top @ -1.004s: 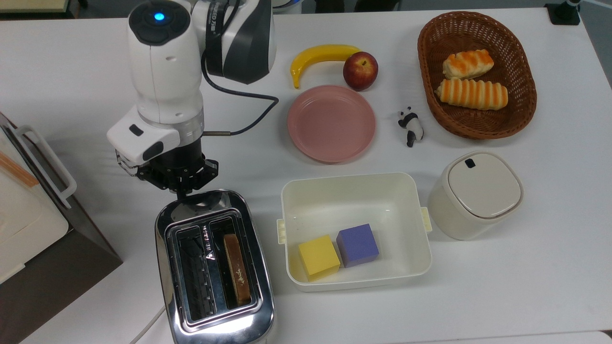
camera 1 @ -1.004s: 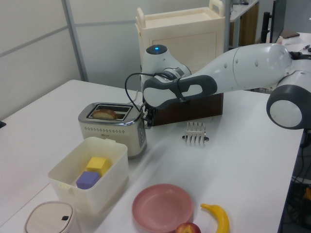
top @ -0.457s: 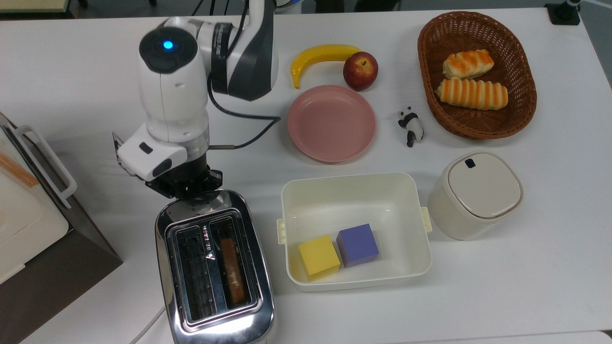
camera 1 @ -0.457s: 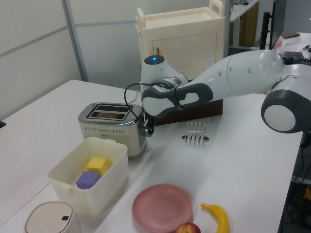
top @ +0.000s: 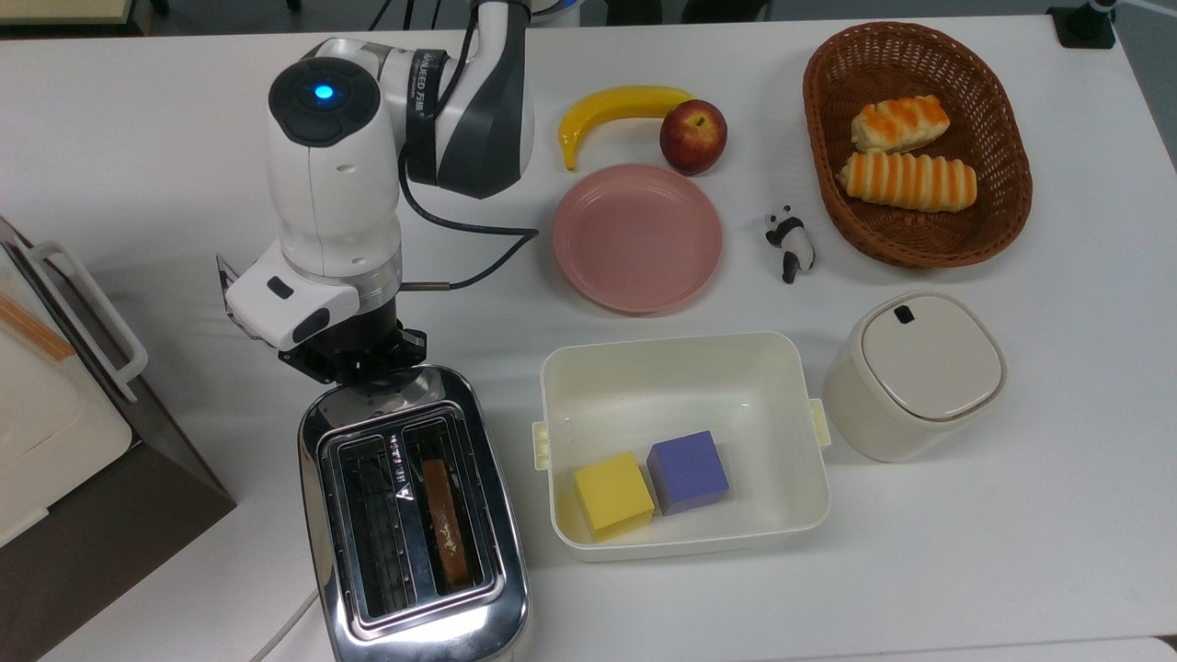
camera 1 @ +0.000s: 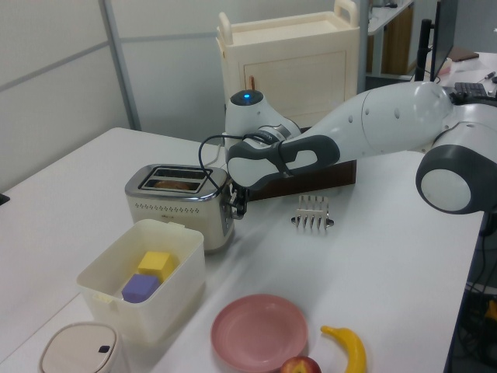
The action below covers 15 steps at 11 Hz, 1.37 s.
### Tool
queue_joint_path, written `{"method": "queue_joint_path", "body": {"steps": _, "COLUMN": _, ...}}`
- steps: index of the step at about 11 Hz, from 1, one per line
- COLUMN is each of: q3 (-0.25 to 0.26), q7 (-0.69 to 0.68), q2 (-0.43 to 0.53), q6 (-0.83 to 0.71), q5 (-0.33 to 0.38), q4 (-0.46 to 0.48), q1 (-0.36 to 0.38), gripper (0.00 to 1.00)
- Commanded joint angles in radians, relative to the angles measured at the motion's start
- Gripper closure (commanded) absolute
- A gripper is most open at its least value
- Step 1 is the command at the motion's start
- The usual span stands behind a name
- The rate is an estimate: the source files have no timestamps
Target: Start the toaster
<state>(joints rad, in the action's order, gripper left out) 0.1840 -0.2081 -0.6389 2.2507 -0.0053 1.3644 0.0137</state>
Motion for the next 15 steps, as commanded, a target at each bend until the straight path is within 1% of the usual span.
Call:
{"method": "queue_joint_path", "body": {"steps": 1, "q3": 0.0, "q7": -0.01, "q2": 0.045, "q6": -0.003, "q5": 0.01, "q4": 0.016, "q1": 0.011, "gripper": 1.0}}
{"method": "queue_joint_path", "body": {"steps": 3, "q3": -0.001, "q7": -0.005, "q2": 0.118, "q6": -0.132, "q5": 0.014, "q4": 0.013, "q1": 0.02, "gripper": 1.0}}
{"method": "queue_joint_path", "body": {"steps": 4, "q3": 0.0, "q7": -0.002, "q2": 0.152, "q6": -0.196, "q5": 0.018, "q4": 0.015, "q1": 0.043, "gripper": 1.0}}
{"method": "queue_joint_path", "body": {"steps": 5, "q3": 0.0, "q7": 0.009, "q2": 0.184, "q6": -0.26, "q5": 0.019, "q4": 0.013, "q1": 0.048, "gripper": 1.0}}
{"method": "queue_joint_path", "body": {"steps": 7, "q3": -0.001, "q7": 0.044, "q2": 0.246, "q6": -0.359, "q5": 0.018, "q4": 0.012, "q1": 0.051, "gripper": 1.0}}
{"method": "queue_joint_path", "body": {"steps": 10, "q3": 0.0, "q7": 0.108, "q2": 0.318, "q6": -0.501, "q5": 0.011, "q4": 0.015, "q1": 0.084, "gripper": 1.0}}
{"method": "queue_joint_path", "body": {"steps": 12, "q3": 0.0, "q7": 0.165, "q2": 0.363, "q6": -0.592, "q5": 0.01, "q4": 0.021, "q1": 0.117, "gripper": 0.97}}
{"method": "queue_joint_path", "body": {"steps": 14, "q3": 0.0, "q7": 0.203, "q2": 0.419, "q6": -0.673, "q5": 0.008, "q4": 0.03, "q1": 0.126, "gripper": 0.92}}
{"method": "queue_joint_path", "body": {"steps": 15, "q3": 0.0, "q7": 0.205, "q2": 0.453, "q6": -0.713, "q5": 0.008, "q4": 0.039, "q1": 0.135, "gripper": 0.9}}
